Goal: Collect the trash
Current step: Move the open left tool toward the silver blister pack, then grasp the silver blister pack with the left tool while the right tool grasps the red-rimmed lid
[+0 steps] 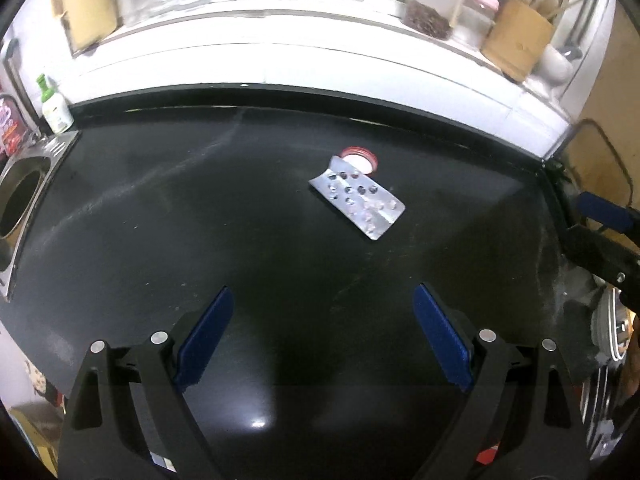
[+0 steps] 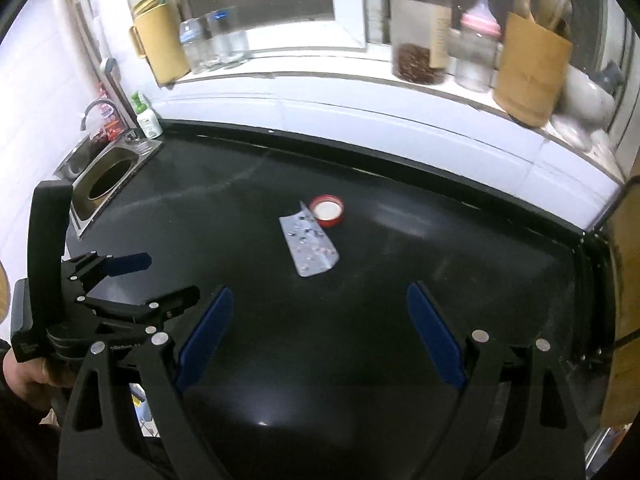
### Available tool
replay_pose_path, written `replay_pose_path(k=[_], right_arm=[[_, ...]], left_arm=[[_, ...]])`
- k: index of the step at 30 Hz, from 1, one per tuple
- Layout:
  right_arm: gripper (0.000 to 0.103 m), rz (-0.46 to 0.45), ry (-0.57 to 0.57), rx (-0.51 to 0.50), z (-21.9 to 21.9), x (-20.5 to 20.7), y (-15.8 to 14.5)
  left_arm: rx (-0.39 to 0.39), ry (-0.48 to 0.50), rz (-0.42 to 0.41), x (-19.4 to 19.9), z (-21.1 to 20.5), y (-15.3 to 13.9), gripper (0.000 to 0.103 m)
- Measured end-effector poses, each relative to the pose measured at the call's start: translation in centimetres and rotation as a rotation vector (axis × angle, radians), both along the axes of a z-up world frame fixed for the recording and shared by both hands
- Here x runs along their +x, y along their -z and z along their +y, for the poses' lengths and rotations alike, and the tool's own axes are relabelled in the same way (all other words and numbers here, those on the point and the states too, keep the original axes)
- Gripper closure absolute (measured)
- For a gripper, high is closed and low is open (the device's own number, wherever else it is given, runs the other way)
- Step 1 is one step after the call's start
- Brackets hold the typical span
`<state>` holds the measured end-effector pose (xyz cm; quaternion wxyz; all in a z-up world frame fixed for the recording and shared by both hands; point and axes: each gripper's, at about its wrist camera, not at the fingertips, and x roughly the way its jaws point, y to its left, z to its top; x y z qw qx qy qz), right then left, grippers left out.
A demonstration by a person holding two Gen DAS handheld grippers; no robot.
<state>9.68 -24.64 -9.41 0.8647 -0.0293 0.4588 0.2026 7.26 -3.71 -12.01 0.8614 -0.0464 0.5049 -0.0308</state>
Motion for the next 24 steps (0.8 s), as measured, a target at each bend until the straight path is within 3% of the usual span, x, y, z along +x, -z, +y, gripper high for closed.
replay_pose_path(k=[11,24], right_arm=[[0.017,0.021,-0.025,0.007,-2.4,3.2,1.4],[0.017,0.108,-0.027,-0.007,-4.7,9.9,5.5]], left_arm=[[0.028,-0.044,0.050,4.3,-3.7,2.2,0.014],[0.038,-0.179,0.142,13.9,-6.4,8.7,0.014]])
